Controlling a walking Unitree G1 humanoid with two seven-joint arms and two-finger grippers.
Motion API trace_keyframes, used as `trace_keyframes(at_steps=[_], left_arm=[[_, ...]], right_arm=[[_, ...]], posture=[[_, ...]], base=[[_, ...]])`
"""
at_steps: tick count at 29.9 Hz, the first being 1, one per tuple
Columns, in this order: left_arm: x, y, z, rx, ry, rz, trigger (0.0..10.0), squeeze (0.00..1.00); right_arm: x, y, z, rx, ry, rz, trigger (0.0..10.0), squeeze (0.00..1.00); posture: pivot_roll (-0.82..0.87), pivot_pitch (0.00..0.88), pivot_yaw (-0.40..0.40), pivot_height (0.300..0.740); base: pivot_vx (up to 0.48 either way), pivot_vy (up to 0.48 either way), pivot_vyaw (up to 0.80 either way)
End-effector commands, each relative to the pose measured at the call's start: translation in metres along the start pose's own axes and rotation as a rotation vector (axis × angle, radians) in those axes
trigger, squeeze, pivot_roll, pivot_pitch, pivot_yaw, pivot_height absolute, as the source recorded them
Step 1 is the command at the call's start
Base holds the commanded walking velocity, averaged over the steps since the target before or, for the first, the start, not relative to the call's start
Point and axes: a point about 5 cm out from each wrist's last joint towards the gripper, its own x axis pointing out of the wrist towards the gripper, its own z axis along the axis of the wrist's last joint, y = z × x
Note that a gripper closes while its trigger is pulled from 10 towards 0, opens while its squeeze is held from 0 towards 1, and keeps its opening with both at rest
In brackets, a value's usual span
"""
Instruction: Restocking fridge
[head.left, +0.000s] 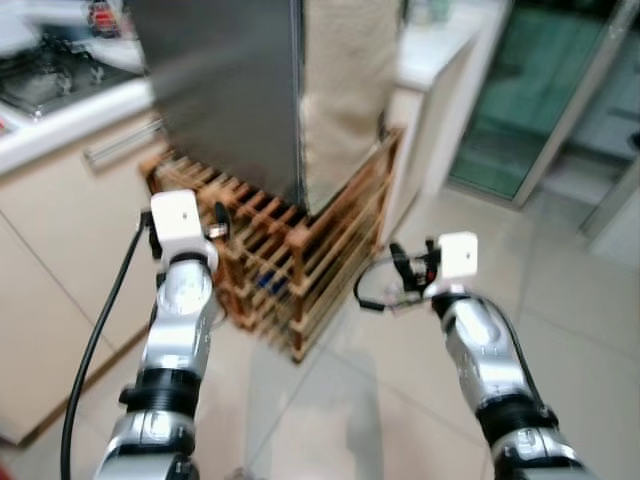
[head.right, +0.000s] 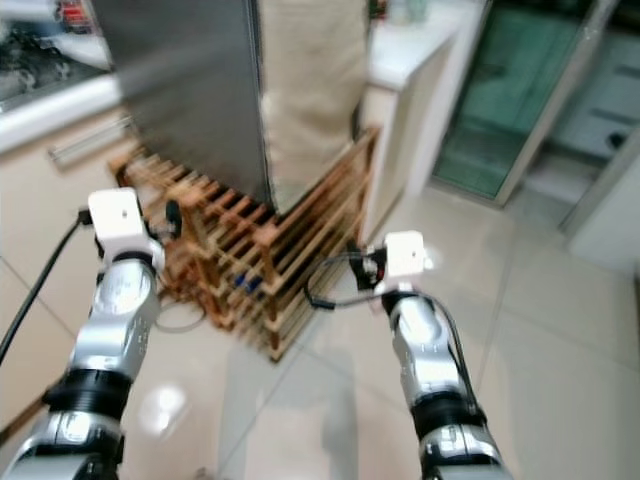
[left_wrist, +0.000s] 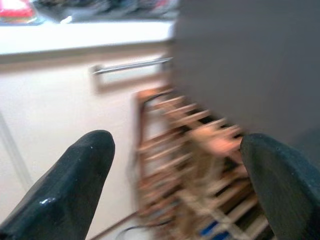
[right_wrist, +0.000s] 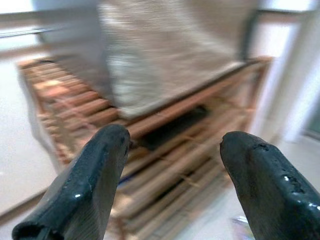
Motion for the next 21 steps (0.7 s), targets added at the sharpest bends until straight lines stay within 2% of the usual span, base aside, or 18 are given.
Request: trace_keyframes(at_steps=[1,11,16,21], left_arm=[[0.000,-0.013,0.003,-0.019,-0.004,-0.037,10.0,0.00],[0.000,-0.013,-0.004,0.038,0.032,-0.005,10.0,0.00],[0.001,-0.014,0.001,0.071,-0.013,-0.017,10.0,0.00],[-0.002,-0.009,-0.004,0.084,-0.017,-0.025,10.0,0.00]], right_arm=[[-0.003,-0.011,-0.001,-0.006,0.005,-0.025,10.0,0.47],[-0.004,-0.009,-0.004,0.002,0.017,-0.003,10.0,0.54],[-0.001,-0.008,0.000,0.002,0.008,0.003,10.0,0.57],[0.004,-0.010,0.008,-0.004,-0.017,0.005,10.0,0.58]], posture=[[-0.08,0.000,-0.017,0.740],[-0.08,0.000,-0.010,0.740],[-0.08,0.000,-0.009,0.740],[-0.08,0.000,-0.009,0.740]], base=[[0.000,0.000,0.44],[0.000,0.000,0.43],[0.000,0.000,0.42],[0.000,0.000,0.42]])
